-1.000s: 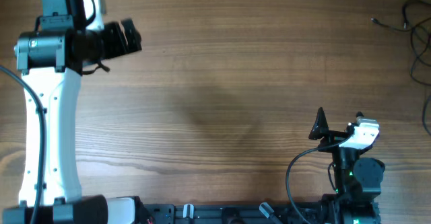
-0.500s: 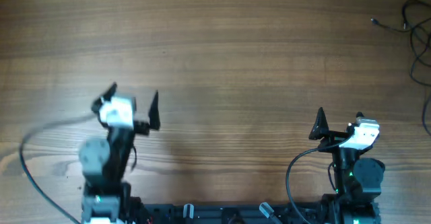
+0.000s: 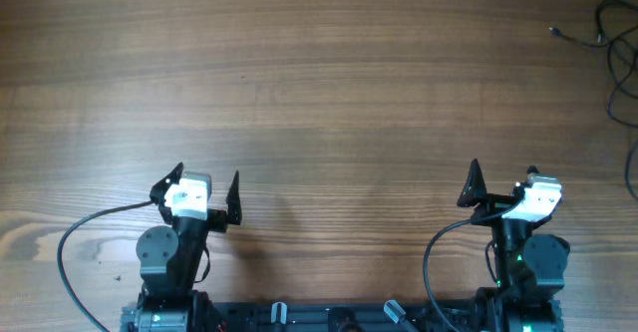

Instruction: Untangle cables

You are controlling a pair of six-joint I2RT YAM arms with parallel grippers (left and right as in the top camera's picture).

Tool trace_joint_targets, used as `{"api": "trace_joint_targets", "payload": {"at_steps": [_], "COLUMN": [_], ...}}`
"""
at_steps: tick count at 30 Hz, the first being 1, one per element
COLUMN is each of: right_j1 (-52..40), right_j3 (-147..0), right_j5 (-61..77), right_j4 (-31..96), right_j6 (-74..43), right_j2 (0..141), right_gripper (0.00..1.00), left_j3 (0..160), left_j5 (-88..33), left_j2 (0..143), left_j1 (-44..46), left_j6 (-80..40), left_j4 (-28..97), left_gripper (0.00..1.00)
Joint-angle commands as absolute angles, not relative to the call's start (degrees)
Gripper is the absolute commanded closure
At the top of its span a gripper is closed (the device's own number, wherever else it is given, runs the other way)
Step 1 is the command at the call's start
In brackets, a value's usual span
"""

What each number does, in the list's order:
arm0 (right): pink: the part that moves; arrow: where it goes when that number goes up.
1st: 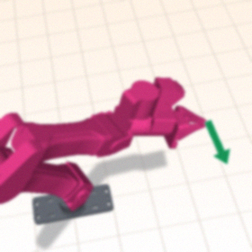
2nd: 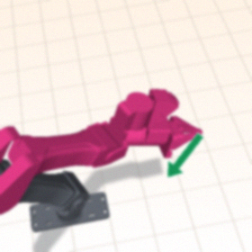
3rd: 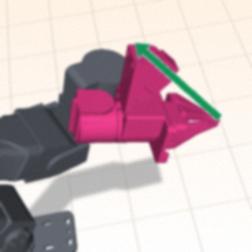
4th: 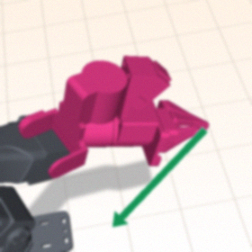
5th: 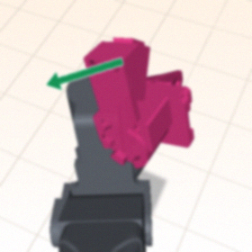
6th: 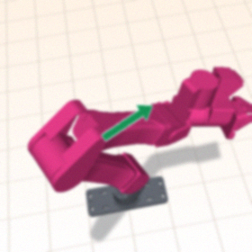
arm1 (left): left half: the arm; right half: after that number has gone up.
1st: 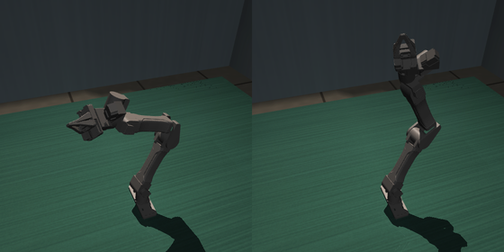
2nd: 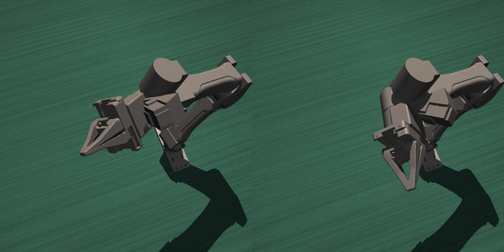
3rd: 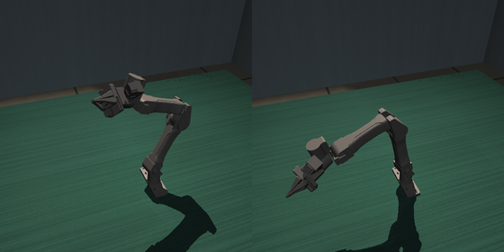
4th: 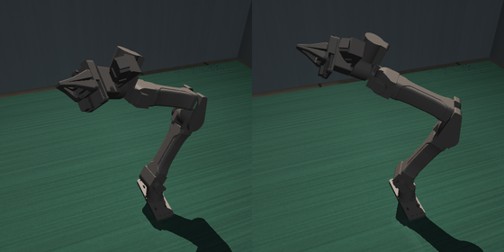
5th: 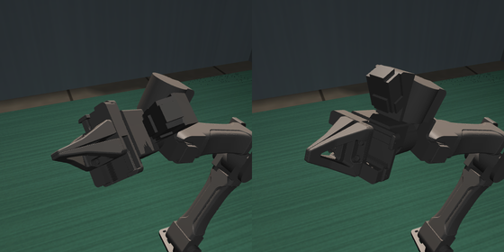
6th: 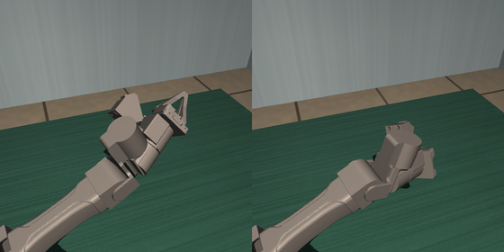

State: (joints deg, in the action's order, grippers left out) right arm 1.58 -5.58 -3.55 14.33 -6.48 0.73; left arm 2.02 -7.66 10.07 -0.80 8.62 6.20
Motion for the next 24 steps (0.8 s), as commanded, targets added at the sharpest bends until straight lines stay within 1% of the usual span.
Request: {"api": "trace_joint_targets", "payload": {"at_steps": [1,2,5,9,11,14,16,19,24], "right_j1": [1.3,1.3,1.3,1.3,1.3,1.3,1.3,1.3,1.3], "right_j3": [-5.7,-5.7,-5.7,-5.7,-5.7,-5.7,-5.7,-5.7,-5.7], "right_j5": [-4.5,-4.5,-4.5,-4.5,-4.5,-4.5,-4.5,-4.5,-4.5], "right_j4": [14.2,14.2,14.2,14.2,14.2,14.2,14.2,14.2,14.2], "right_j6": [-7.5,-7.5,-7.5,-7.5,-7.5,-7.5,-7.5,-7.5,-7.5], "right_j2": [0.2,0.2,0.2,0.2,0.2,0.2,0.2,0.2,0.2], "right_gripper": [0.0,0.0,0.0,0.0,0.0,0.0,0.0,0.0,0.0], "left_j3": [1.0,1.0,1.0,1.0,1.0,1.0,1.0,1.0,1.0], "left_j5": [-1.4,1.4,6.3,7.2,7.1,5.2,5.3,3.6,2.9], "left_j2": [7.6,7.0,6.6,5.3,5.0,4.8,4.8,4.7,4.7], "left_j1": [-1.1,-1.1,-1.1,-1.1,-1.1,-1.1,-1.1,-1.1,-1.1], "left_j6": [-0.4,-4.8,-11.0,-12.1,-10.3,-3.6,-3.1,2.0,2.9], "left_j4": [5.7,5.5,5.1,5.0,5.0,5.2,5.2,5.2,5.4], "left_gripper": [0.0,0.0,0.0,0.0,0.0,0.0,0.0,0.0,0.0]}}
